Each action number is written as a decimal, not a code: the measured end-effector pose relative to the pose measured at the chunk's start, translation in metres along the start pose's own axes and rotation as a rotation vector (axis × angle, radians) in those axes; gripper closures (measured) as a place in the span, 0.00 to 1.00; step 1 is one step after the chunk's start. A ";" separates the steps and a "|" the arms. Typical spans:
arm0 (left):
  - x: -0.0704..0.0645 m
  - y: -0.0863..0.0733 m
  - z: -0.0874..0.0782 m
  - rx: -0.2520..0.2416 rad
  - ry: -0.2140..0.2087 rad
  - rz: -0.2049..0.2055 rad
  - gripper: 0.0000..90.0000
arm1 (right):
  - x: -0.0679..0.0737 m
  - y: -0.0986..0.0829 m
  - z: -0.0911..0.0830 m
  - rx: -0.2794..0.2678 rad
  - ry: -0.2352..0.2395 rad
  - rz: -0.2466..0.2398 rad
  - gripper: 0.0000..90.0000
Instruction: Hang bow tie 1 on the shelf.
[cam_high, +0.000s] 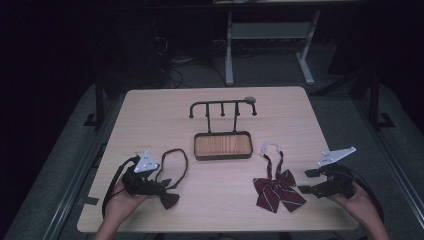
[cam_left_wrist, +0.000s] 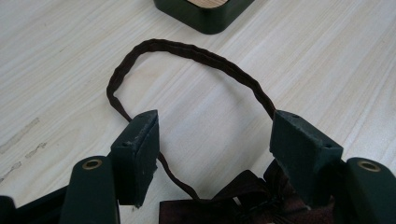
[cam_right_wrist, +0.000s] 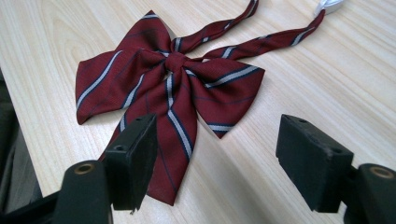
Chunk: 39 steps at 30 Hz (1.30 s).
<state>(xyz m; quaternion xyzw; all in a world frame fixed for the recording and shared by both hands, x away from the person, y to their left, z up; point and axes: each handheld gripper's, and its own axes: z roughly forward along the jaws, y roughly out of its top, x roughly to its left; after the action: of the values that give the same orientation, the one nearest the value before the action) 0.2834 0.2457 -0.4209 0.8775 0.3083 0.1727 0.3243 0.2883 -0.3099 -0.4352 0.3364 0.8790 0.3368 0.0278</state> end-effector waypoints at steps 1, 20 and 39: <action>0.000 0.000 0.000 0.001 -0.001 -0.001 0.37 | 0.000 0.000 0.001 -0.002 0.003 -0.010 0.33; -0.004 0.001 0.000 0.000 -0.013 0.007 0.37 | 0.016 0.028 0.002 0.016 0.019 -0.042 0.32; -0.002 0.000 -0.003 -0.006 -0.003 0.004 0.37 | 0.024 0.066 0.008 0.113 -0.006 -0.134 0.35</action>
<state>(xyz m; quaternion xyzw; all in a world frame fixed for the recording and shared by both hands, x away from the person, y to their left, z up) 0.2806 0.2460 -0.4195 0.8775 0.3053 0.1728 0.3270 0.3099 -0.2543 -0.3972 0.2788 0.9171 0.2828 0.0340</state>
